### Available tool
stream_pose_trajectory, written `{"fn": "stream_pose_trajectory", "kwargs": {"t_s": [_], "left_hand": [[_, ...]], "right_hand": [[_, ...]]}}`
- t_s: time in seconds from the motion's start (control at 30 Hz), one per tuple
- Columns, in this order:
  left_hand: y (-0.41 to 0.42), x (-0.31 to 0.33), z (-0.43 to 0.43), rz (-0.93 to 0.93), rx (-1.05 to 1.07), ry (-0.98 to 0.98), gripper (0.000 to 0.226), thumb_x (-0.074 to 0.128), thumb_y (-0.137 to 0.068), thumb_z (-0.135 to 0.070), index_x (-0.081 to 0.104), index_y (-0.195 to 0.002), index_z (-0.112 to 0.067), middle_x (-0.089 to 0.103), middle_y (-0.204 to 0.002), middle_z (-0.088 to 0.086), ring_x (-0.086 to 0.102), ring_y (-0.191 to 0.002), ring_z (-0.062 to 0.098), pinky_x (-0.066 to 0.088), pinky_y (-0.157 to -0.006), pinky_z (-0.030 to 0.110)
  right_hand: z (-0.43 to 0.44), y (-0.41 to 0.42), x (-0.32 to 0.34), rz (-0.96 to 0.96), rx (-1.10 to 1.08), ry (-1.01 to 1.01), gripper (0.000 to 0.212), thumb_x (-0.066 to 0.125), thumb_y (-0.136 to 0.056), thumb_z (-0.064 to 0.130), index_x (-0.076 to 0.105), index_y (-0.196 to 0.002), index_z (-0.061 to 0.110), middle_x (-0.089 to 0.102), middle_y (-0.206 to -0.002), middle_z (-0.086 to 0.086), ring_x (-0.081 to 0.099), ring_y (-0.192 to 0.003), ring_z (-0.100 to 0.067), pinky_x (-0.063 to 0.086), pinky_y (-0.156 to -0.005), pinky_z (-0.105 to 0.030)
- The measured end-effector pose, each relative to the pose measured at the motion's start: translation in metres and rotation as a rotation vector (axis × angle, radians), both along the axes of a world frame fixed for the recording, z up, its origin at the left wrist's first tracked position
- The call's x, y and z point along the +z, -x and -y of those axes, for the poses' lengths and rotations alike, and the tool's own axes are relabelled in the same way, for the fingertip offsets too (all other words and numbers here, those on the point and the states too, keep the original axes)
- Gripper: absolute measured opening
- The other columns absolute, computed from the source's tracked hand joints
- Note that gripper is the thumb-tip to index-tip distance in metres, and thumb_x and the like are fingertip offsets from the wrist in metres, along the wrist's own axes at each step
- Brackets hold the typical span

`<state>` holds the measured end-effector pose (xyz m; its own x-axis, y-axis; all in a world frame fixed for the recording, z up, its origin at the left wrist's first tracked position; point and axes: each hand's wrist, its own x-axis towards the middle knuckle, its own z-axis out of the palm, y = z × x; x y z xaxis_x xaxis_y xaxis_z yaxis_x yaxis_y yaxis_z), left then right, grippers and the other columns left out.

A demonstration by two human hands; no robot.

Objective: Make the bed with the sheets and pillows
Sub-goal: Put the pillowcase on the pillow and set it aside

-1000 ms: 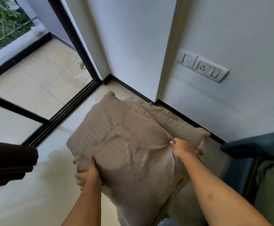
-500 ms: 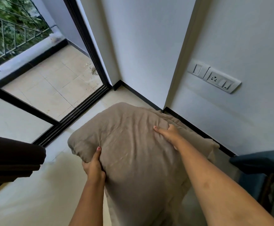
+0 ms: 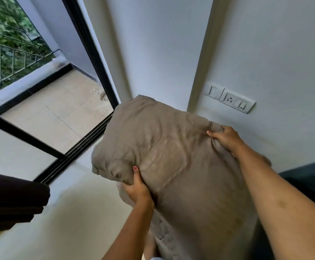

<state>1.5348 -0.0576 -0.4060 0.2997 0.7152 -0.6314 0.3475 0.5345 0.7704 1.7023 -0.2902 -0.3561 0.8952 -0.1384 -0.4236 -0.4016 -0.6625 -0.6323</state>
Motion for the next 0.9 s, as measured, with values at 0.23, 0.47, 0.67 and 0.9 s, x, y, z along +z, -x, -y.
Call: {"fn": "stream_pose_trajectory", "kwargs": {"t_s": [0.23, 0.47, 0.67, 0.9], "left_hand": [[0.053, -0.058, -0.005, -0.566, -0.511, -0.035, 0.095, 0.080, -0.073, -0.033, 0.021, -0.145, -0.015, 0.027, -0.145, 0.021, 0.035, -0.128, 0.044, 0.038, -0.104, 0.052], [0.027, -0.036, -0.005, -0.528, -1.209, -0.860, 0.082, 0.041, -0.088, -0.008, -0.004, -0.151, -0.034, -0.010, -0.160, 0.002, -0.007, -0.147, 0.023, -0.004, -0.120, 0.038], [0.008, -0.018, 0.009, -0.403, -1.321, -0.896, 0.069, 0.043, -0.092, -0.013, 0.011, -0.150, -0.033, -0.005, -0.160, 0.001, -0.003, -0.147, 0.025, 0.006, -0.120, 0.043], [0.011, -0.001, 0.014, -0.371, -1.470, -0.948, 0.061, 0.047, -0.094, -0.024, 0.021, -0.149, -0.032, -0.003, -0.159, 0.001, 0.000, -0.147, 0.027, 0.010, -0.119, 0.045]], "right_hand": [[-0.015, 0.093, -0.076, -0.225, 0.436, 0.408, 0.080, 0.051, -0.086, 0.063, 0.006, -0.150, 0.044, 0.004, -0.160, 0.000, 0.010, -0.146, -0.030, 0.017, -0.115, -0.054], [-0.040, 0.112, -0.079, -0.215, 0.423, 0.463, 0.084, 0.046, -0.086, 0.066, -0.006, -0.149, 0.046, -0.017, -0.160, 0.001, -0.013, -0.146, -0.031, 0.008, -0.112, -0.064], [-0.036, 0.112, -0.066, -0.217, 0.446, 0.471, 0.073, 0.043, -0.093, 0.058, -0.001, -0.150, 0.043, -0.011, -0.161, 0.002, -0.009, -0.147, -0.027, 0.007, -0.114, -0.061], [-0.033, 0.142, -0.052, -0.183, 0.333, 0.396, 0.072, 0.043, -0.095, 0.052, -0.003, -0.150, 0.043, -0.005, -0.161, 0.005, -0.002, -0.148, -0.026, 0.014, -0.115, -0.057]]}}
